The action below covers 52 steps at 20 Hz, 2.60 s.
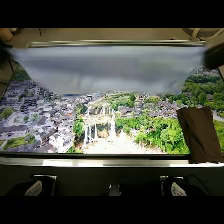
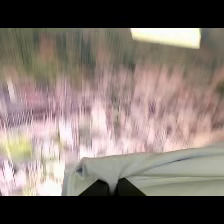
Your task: Fold the shirts.
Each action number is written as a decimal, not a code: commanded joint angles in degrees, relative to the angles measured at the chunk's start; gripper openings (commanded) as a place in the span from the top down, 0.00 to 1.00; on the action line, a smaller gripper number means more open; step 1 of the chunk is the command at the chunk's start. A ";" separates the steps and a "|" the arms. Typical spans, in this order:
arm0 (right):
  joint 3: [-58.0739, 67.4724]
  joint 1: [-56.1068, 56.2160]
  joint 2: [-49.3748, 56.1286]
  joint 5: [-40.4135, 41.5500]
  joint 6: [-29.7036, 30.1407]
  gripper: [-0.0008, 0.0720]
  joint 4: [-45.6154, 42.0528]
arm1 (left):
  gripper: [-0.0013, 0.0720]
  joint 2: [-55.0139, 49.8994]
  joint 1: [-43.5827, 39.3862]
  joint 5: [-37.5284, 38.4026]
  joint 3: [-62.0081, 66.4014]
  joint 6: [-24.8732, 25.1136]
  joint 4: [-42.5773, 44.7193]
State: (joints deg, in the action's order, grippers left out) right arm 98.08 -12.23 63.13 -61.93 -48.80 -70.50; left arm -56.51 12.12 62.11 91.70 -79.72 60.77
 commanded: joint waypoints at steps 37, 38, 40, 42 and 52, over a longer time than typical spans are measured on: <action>3.87 11.74 41.20 4.26 -14.62 0.95 -5.97 | 0.94 -48.37 -2.93 -3.91 9.64 -2.14 12.41; 3.87 11.74 41.20 3.13 -14.58 0.95 -6.01 | 0.94 -48.98 -2.91 -4.61 9.73 -2.34 12.04; 3.87 11.74 40.70 -2.45 -12.96 0.95 -6.54 | 0.94 -49.22 -2.69 -3.06 9.79 -2.01 11.93; 3.87 11.74 39.28 -11.50 -10.21 0.95 -8.28 | 0.94 -48.83 -2.16 2.60 10.88 1.70 11.89; -11.02 11.80 38.88 -24.70 -15.54 0.95 -4.55 | 0.94 -50.82 -1.86 23.98 8.17 3.23 13.22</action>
State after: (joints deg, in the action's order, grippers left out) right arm 91.31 -0.49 102.08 -85.95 -62.22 -76.79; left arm -107.02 10.28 82.17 101.16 -76.73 73.82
